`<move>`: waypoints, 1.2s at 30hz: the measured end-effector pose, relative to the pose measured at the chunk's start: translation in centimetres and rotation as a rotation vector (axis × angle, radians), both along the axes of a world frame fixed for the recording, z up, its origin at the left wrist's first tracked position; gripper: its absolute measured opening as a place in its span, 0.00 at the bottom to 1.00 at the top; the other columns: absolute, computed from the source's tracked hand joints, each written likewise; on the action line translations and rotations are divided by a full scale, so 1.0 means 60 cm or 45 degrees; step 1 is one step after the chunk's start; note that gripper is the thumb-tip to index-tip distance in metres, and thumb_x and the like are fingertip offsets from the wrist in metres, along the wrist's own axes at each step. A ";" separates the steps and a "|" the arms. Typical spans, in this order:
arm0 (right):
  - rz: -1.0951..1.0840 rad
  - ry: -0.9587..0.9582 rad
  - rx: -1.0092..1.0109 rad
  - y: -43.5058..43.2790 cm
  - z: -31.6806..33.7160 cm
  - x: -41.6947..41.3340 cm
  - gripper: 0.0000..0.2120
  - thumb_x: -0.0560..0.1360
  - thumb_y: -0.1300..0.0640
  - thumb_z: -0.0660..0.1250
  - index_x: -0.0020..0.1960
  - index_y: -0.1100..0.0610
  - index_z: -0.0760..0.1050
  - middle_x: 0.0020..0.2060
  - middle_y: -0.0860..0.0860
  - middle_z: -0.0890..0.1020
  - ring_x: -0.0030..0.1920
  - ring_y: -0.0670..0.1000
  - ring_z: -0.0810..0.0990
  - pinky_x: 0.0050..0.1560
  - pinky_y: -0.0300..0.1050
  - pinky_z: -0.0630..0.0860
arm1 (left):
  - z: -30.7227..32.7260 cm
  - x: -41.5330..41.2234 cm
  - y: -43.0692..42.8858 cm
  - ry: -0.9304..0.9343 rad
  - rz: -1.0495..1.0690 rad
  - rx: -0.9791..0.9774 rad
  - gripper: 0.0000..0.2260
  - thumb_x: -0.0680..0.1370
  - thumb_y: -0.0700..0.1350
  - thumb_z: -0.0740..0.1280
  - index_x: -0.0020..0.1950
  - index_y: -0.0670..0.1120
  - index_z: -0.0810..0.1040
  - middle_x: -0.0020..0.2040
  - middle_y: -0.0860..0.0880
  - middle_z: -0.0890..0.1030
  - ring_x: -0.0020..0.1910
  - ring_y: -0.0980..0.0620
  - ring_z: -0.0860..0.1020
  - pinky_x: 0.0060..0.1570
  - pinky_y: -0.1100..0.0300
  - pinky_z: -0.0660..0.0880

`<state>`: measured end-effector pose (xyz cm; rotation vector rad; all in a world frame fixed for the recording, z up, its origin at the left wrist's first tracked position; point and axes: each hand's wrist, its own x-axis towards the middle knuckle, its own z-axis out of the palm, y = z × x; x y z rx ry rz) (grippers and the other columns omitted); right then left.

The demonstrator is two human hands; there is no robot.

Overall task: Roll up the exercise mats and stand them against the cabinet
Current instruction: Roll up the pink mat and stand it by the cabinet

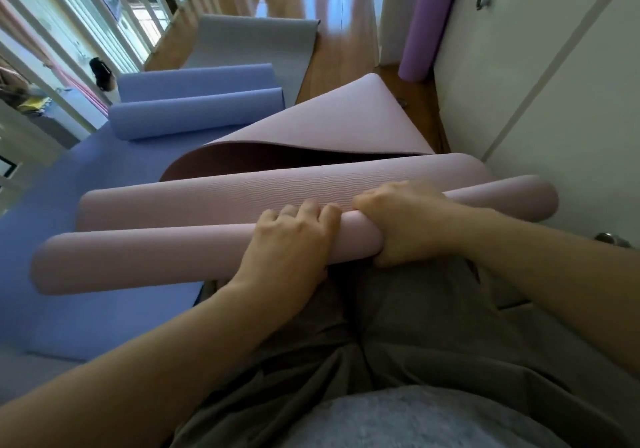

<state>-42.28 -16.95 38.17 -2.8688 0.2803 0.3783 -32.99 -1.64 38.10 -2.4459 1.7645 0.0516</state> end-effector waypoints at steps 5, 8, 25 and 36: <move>-0.092 0.024 -0.071 0.007 -0.003 0.007 0.26 0.66 0.48 0.75 0.61 0.49 0.70 0.54 0.48 0.76 0.54 0.51 0.76 0.55 0.50 0.76 | 0.006 0.033 -0.027 0.201 0.078 0.123 0.26 0.71 0.53 0.71 0.65 0.52 0.65 0.59 0.49 0.75 0.56 0.47 0.76 0.44 0.55 0.67; -0.063 -0.447 -0.348 0.031 -0.039 -0.014 0.25 0.63 0.51 0.77 0.57 0.54 0.74 0.51 0.53 0.80 0.49 0.56 0.80 0.50 0.52 0.76 | 0.014 0.050 -0.037 0.305 0.096 0.251 0.26 0.68 0.55 0.72 0.62 0.52 0.67 0.57 0.50 0.76 0.55 0.48 0.76 0.47 0.52 0.73; -0.059 -0.482 -0.283 0.000 -0.046 0.027 0.25 0.64 0.49 0.77 0.58 0.55 0.76 0.48 0.53 0.82 0.47 0.55 0.81 0.46 0.52 0.79 | 0.006 0.083 -0.078 0.292 0.100 0.244 0.29 0.68 0.57 0.73 0.65 0.52 0.68 0.60 0.50 0.76 0.57 0.48 0.75 0.47 0.54 0.71; -0.024 -0.144 -0.107 -0.020 0.031 0.056 0.25 0.66 0.43 0.73 0.59 0.48 0.70 0.50 0.45 0.80 0.48 0.47 0.78 0.49 0.44 0.77 | 0.036 0.063 -0.064 0.006 0.056 -0.042 0.27 0.72 0.53 0.70 0.67 0.50 0.63 0.59 0.49 0.73 0.57 0.47 0.75 0.50 0.53 0.70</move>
